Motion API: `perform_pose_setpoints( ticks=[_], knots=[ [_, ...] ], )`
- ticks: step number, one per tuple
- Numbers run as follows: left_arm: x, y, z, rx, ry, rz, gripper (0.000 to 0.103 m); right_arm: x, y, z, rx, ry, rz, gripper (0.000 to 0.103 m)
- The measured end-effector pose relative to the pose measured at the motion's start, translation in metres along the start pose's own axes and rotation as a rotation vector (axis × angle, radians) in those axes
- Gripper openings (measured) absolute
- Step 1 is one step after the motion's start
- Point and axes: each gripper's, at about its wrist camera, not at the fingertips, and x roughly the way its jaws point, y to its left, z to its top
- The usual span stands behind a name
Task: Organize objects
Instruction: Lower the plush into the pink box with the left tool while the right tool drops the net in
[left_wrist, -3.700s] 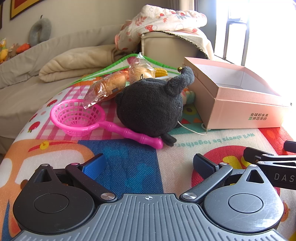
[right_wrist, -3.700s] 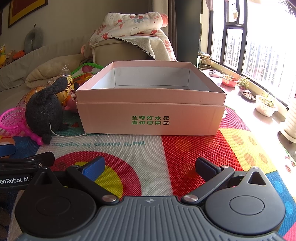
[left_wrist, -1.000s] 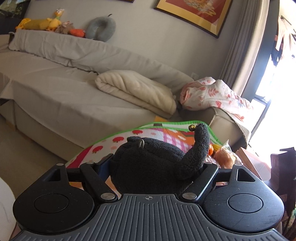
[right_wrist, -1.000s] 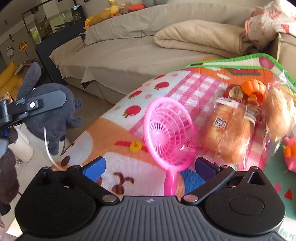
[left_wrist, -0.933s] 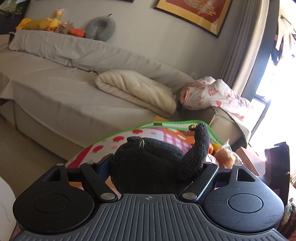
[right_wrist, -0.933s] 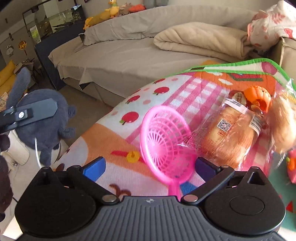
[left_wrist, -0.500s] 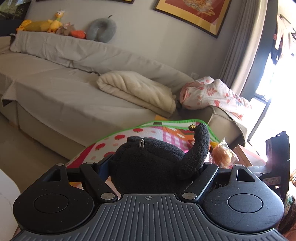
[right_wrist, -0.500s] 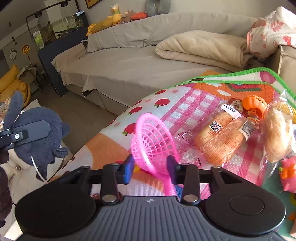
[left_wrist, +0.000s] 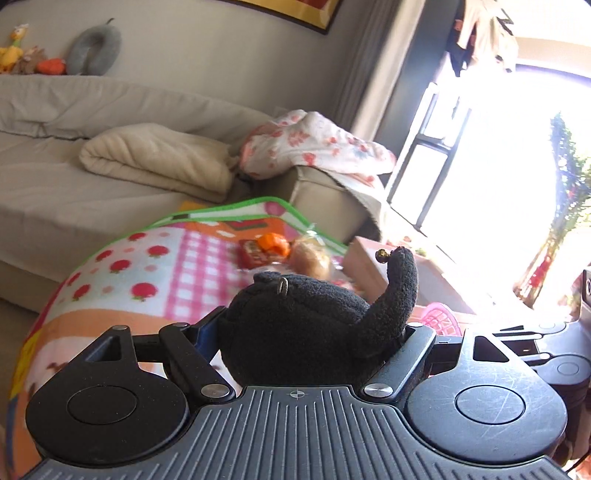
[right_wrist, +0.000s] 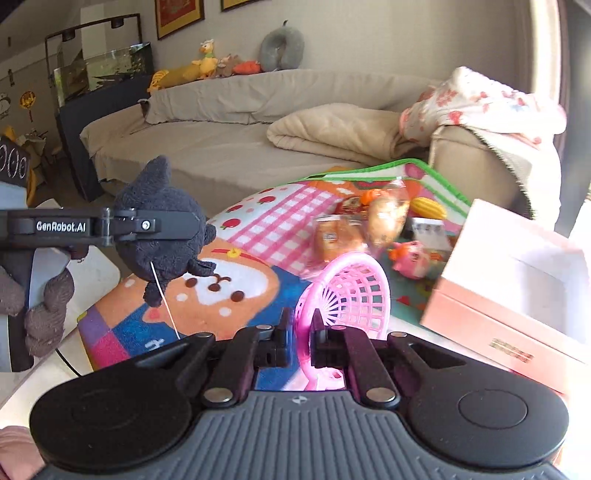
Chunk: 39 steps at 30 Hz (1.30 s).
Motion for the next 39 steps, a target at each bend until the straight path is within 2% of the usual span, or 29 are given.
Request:
perform_pose_setpoints(
  ticks=[6, 9, 11, 13, 16, 18, 20, 22, 26, 30, 33, 35, 37, 39],
  knots=[
    [0.068, -0.092, 0.071, 0.122, -0.045, -0.216, 0.084, -0.056, -0.037, -0.013, 0.034, -0.097, -0.191, 0.008],
    [0.113, -0.135, 0.098, 0.163, -0.083, -0.247, 0.085, -0.07, -0.053, -0.019, 0.065, -0.129, -0.26, 0.008],
    [0.146, -0.153, 0.103, 0.169, -0.089, -0.259, 0.087, -0.073, -0.061, -0.022, 0.08, -0.139, -0.284, 0.008],
    [0.19, -0.164, 0.093, 0.206, -0.039, -0.24, 0.089, -0.072, -0.071, -0.026, 0.094, -0.143, -0.296, 0.008],
    [0.251, -0.165, 0.057, 0.254, 0.122, -0.127, 0.089, -0.069, -0.084, -0.026, 0.11, -0.136, -0.314, 0.008],
    [0.273, -0.157, 0.037, 0.278, 0.201, -0.085, 0.085, -0.067, -0.092, -0.025, 0.119, -0.132, -0.327, 0.008],
    [0.27, -0.143, 0.028, 0.247, 0.201, -0.088, 0.083, -0.069, -0.102, -0.022, 0.134, -0.137, -0.334, 0.008],
    [0.253, -0.131, 0.032, 0.2, 0.167, -0.13, 0.083, -0.069, -0.112, -0.017, 0.156, -0.145, -0.333, 0.008],
    [0.207, -0.119, 0.049, 0.19, 0.027, -0.133, 0.083, -0.065, -0.133, 0.004, 0.184, -0.167, -0.36, 0.008],
    [0.175, -0.101, 0.055, 0.16, -0.016, -0.148, 0.083, -0.052, -0.155, 0.043, 0.164, -0.191, -0.379, 0.008],
    [0.159, -0.084, 0.051, 0.127, -0.027, -0.125, 0.083, -0.028, -0.173, 0.077, 0.119, -0.166, -0.402, 0.008],
    [0.154, -0.072, 0.045, 0.11, -0.005, -0.089, 0.083, -0.007, -0.187, 0.095, 0.101, -0.114, -0.376, 0.02],
    [0.145, -0.057, 0.034, 0.096, 0.021, -0.041, 0.083, 0.009, -0.197, 0.102, 0.119, -0.069, -0.389, 0.077],
    [0.135, -0.039, 0.021, 0.075, 0.049, 0.002, 0.083, 0.012, -0.199, 0.099, 0.132, -0.081, -0.408, 0.082]
  ],
)
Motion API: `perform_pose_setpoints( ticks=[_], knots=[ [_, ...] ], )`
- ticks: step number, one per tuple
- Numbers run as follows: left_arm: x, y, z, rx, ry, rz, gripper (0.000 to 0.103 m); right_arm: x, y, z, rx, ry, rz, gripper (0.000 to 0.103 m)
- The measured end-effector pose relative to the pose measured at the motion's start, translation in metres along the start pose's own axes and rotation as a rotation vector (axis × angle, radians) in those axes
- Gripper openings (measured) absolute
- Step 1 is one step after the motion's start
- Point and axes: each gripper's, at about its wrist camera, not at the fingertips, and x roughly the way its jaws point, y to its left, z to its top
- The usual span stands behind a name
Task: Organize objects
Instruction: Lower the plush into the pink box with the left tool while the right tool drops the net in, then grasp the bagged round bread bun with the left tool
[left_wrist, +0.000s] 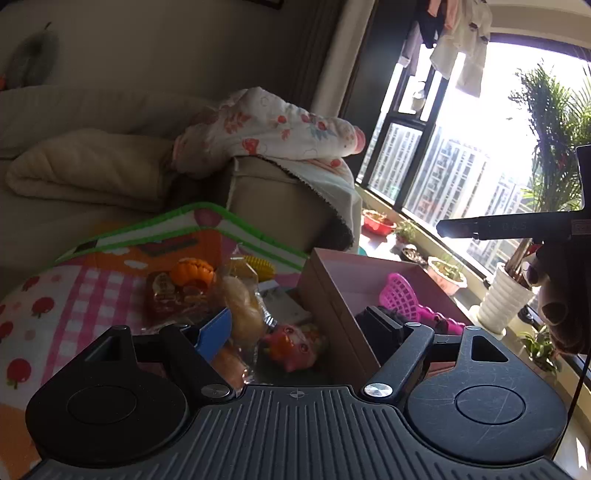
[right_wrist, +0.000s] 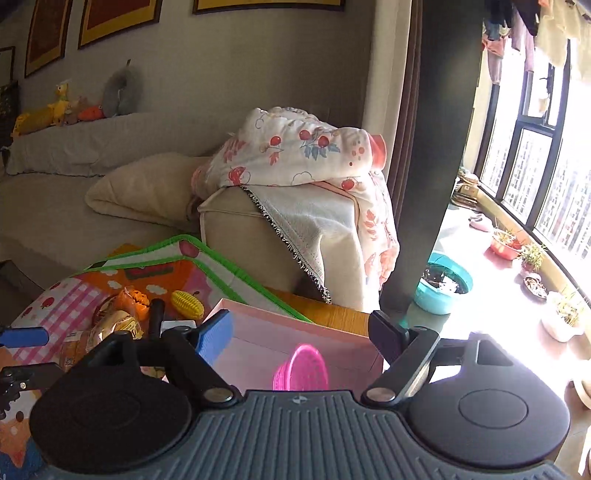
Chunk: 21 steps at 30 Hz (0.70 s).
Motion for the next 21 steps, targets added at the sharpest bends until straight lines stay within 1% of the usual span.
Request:
perform_pose_setpoints(
  ticks=[2, 5, 7, 10, 13, 16, 19, 21],
  knots=[
    [-0.007, 0.016, -0.015, -0.025, 0.035, 0.032, 0.083, -0.004, -0.001, -0.009, 0.03, 0.005, 0.01, 0.082],
    [-0.013, 0.033, -0.033, -0.051, 0.077, 0.063, 0.083, -0.017, 0.008, -0.032, 0.037, -0.003, 0.007, 0.09],
    [-0.015, 0.04, -0.04, -0.072, 0.095, 0.077, 0.083, -0.031, 0.024, -0.051, -0.013, -0.031, -0.018, 0.103],
    [-0.013, 0.044, -0.037, -0.11, 0.082, 0.088, 0.083, -0.054, 0.048, -0.079, -0.09, -0.072, -0.026, 0.103],
    [-0.011, 0.037, -0.029, -0.113, 0.051, 0.101, 0.083, -0.067, 0.07, -0.105, -0.104, -0.079, 0.001, 0.103],
    [-0.002, 0.028, -0.019, -0.095, 0.042, 0.132, 0.083, -0.064, 0.089, -0.13, -0.1, -0.024, 0.045, 0.103],
    [0.007, 0.02, -0.005, -0.081, 0.02, 0.121, 0.083, -0.049, 0.102, -0.15, -0.071, 0.052, 0.072, 0.103],
    [0.015, 0.013, 0.007, -0.059, 0.006, 0.115, 0.083, -0.042, 0.104, -0.159, -0.025, 0.09, 0.094, 0.103]
  ],
)
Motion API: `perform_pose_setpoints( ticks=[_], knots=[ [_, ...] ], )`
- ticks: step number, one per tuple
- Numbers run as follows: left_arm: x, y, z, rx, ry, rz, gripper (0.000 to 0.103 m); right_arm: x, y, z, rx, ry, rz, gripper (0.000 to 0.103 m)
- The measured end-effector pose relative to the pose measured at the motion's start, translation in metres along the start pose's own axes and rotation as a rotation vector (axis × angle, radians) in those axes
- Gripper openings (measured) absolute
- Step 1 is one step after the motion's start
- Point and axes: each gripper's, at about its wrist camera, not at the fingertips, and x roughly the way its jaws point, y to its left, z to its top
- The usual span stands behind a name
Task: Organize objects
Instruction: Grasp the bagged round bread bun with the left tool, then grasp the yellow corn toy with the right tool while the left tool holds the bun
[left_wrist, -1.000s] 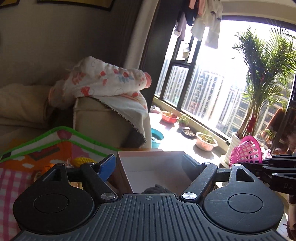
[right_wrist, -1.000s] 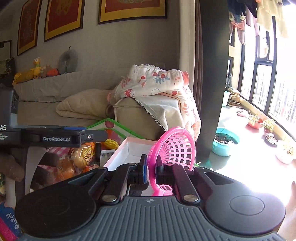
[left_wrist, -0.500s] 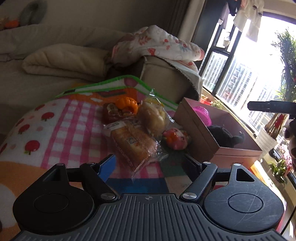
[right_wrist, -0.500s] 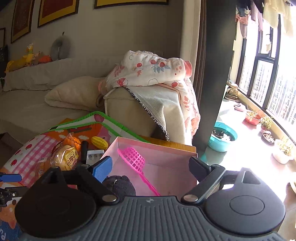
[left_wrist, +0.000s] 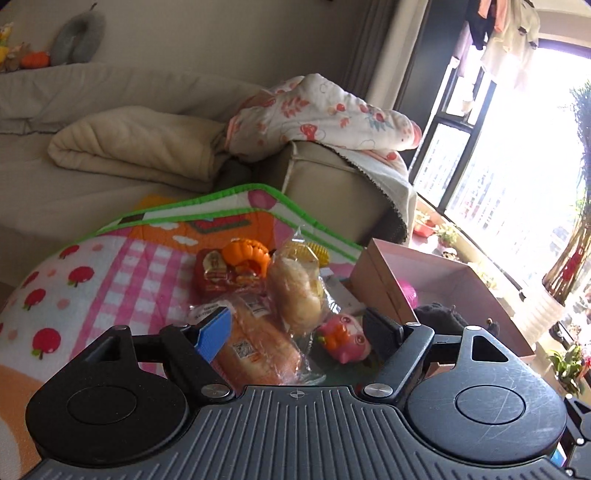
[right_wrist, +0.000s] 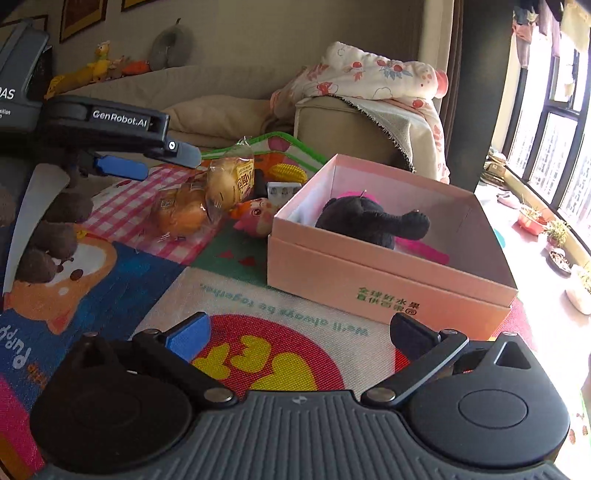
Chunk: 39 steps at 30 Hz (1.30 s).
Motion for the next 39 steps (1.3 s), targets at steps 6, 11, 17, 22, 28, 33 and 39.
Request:
perform_pose_setpoints(
  ticks=[6, 11, 17, 22, 28, 33, 39],
  knots=[
    [0.056, -0.025, 0.017, 0.123, 0.042, 0.06, 0.083, 0.013, 0.003, -0.012, 0.063, 0.043, 0.023, 0.103],
    [0.103, -0.029, 0.011, 0.177, 0.107, 0.157, 0.073, 0.016, 0.004, -0.017, 0.064, 0.077, 0.039, 0.103],
    [0.092, -0.01, 0.008, 0.088, 0.104, 0.111, 0.045, 0.023, 0.0, -0.016, 0.111, 0.117, 0.045, 0.103],
    [0.027, 0.011, 0.011, 0.021, 0.023, -0.023, 0.044, 0.034, 0.006, 0.003, 0.044, 0.229, 0.054, 0.103],
    [-0.046, 0.066, -0.005, -0.034, -0.014, -0.019, 0.044, 0.021, 0.025, 0.082, -0.046, 0.127, 0.155, 0.103],
    [-0.067, 0.106, -0.021, -0.088, -0.013, 0.042, 0.044, 0.062, 0.035, 0.193, 0.029, 0.068, 0.166, 0.103],
    [-0.083, 0.126, -0.032, -0.124, -0.028, 0.028, 0.044, 0.208, 0.025, 0.248, 0.114, 0.261, 0.005, 0.078]
  ],
)
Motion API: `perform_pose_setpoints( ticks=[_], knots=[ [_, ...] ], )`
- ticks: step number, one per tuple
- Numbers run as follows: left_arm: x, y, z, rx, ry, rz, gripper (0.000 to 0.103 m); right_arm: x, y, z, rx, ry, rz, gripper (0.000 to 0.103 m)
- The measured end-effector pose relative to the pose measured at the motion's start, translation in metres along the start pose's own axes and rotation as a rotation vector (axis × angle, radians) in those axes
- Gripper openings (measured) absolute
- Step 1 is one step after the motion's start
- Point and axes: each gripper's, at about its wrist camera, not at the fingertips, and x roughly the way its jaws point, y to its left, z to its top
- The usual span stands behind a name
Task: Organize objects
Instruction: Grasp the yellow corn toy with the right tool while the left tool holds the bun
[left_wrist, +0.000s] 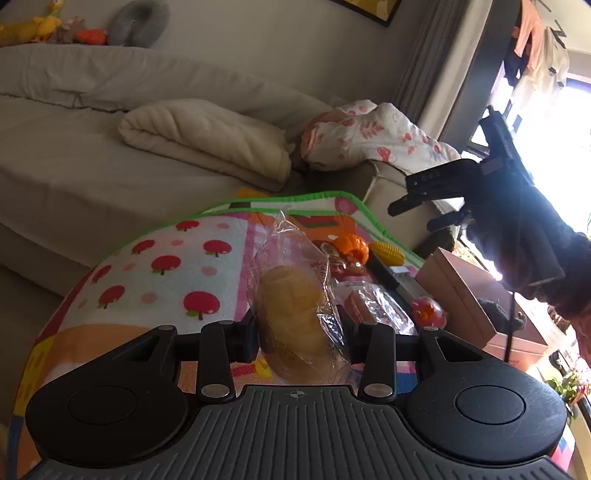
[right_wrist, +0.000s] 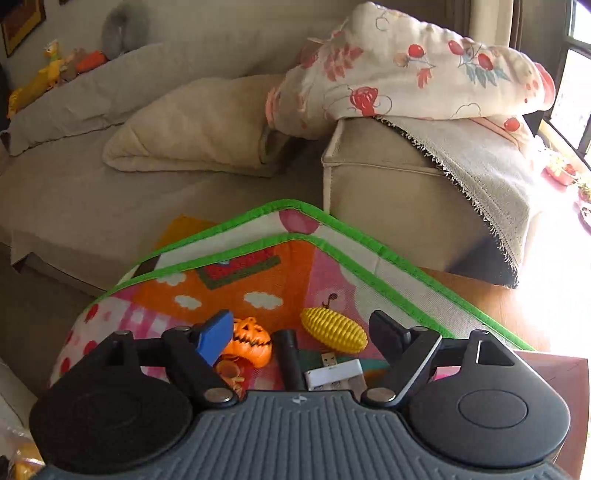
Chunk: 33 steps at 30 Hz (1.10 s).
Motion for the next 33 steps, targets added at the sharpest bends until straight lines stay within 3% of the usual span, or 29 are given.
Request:
perform_pose_setpoints(
  ticks=[2, 4, 6, 10, 14, 18, 21, 22, 23, 28, 31, 33],
  knots=[
    [-0.005, 0.002, -0.001, 0.014, -0.006, -0.005, 0.044, 0.035, -0.001, 0.007, 0.015, 0.05, -0.057, 0.073],
    [-0.009, 0.005, -0.003, 0.022, -0.009, -0.014, 0.044, 0.061, -0.001, 0.009, 0.022, 0.101, -0.074, 0.058],
    [-0.011, 0.008, -0.004, 0.017, -0.01, -0.02, 0.044, 0.074, 0.001, 0.007, 0.024, 0.127, -0.083, 0.056],
    [-0.008, 0.01, -0.006, 0.0, -0.004, -0.02, 0.044, 0.078, 0.007, -0.002, -0.001, 0.13, -0.104, 0.037],
    [-0.008, 0.006, -0.009, 0.003, 0.006, -0.031, 0.044, 0.051, 0.011, -0.007, -0.045, 0.084, -0.071, 0.031],
    [-0.01, -0.004, -0.012, 0.008, 0.012, -0.056, 0.044, 0.001, 0.016, -0.022, -0.09, 0.032, 0.012, 0.023],
    [-0.013, -0.015, -0.014, 0.018, 0.014, -0.075, 0.044, -0.034, 0.017, -0.04, -0.104, 0.017, 0.084, 0.022],
    [-0.015, -0.019, -0.015, 0.024, 0.013, -0.081, 0.044, -0.048, 0.018, -0.05, -0.115, 0.01, 0.112, 0.009],
    [-0.018, -0.023, -0.016, 0.03, 0.013, -0.086, 0.044, -0.059, 0.018, -0.059, -0.123, 0.012, 0.134, 0.003],
    [-0.026, -0.04, -0.023, 0.059, 0.025, -0.104, 0.044, -0.119, 0.007, -0.127, -0.134, 0.005, 0.228, 0.002],
    [-0.021, -0.048, -0.03, 0.072, 0.059, -0.112, 0.044, -0.134, 0.001, -0.166, -0.172, 0.001, 0.198, 0.002],
    [-0.015, -0.051, -0.033, 0.073, 0.081, -0.116, 0.044, -0.134, -0.005, -0.174, -0.152, 0.0, 0.178, 0.003]
  ],
)
